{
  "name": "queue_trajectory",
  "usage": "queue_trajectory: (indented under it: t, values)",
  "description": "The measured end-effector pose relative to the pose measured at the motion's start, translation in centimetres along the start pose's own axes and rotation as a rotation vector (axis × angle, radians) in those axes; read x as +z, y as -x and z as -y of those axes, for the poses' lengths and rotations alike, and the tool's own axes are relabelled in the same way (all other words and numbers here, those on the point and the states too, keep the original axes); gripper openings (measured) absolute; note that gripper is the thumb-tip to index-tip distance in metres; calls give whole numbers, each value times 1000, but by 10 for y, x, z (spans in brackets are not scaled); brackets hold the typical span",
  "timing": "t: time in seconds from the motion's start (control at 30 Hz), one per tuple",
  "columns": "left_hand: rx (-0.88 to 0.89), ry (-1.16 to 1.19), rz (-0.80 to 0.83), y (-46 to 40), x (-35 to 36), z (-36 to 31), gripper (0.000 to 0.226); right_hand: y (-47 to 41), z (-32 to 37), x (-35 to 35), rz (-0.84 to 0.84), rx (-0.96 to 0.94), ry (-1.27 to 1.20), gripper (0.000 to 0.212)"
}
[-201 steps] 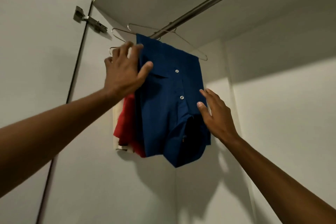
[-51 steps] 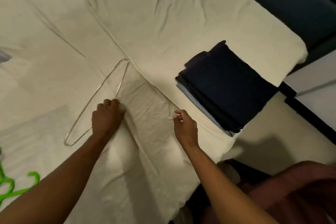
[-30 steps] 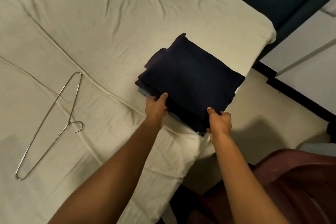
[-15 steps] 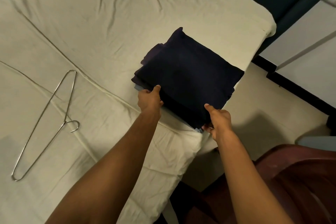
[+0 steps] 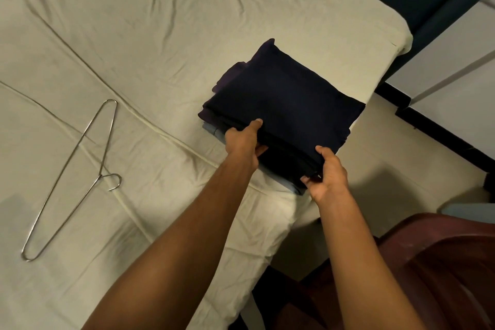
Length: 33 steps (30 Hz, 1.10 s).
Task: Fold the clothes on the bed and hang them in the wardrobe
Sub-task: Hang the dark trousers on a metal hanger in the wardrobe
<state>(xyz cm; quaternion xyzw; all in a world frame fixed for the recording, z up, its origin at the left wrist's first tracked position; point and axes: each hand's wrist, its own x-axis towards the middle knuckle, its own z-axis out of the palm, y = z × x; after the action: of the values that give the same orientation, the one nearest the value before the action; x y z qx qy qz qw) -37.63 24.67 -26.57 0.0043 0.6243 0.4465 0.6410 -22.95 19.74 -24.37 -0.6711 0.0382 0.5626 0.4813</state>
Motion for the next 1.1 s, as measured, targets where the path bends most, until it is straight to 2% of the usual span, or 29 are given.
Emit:
queue_trajectory:
  t: [0.17, 0.27, 0.37, 0.5, 0.63, 0.8, 0.97, 1.1]
  values:
    - [-42, -26, 45, 7, 5, -5, 32, 1, 4, -1, 74, 82, -65, 25]
    - [-86, -10, 67, 4, -2, -8, 57, 3, 9, 0, 149, 136, -25, 10]
    - [-49, 41, 27, -1, -5, -17, 66, 1, 10, -1, 200, 105, 14, 4]
    - [113, -60, -73, -7, 0, -31, 51, 8, 11, -1, 271, 54, 29, 6]
    - [291, -172, -100, -5, -5, -34, 24, 27, 9, 4, 280, 46, -62, 16]
    - [404, -169, -112, 12, -28, -44, 39, 62, -3, 10, 297, -47, -34, 11]
    - [464, -73, -89, 48, -67, -64, 34, 104, -32, 17, 316, -185, -10, 24]
    - [517, 39, -115, 87, -114, -84, 25, 146, -56, 28, 409, -222, 4, 26]
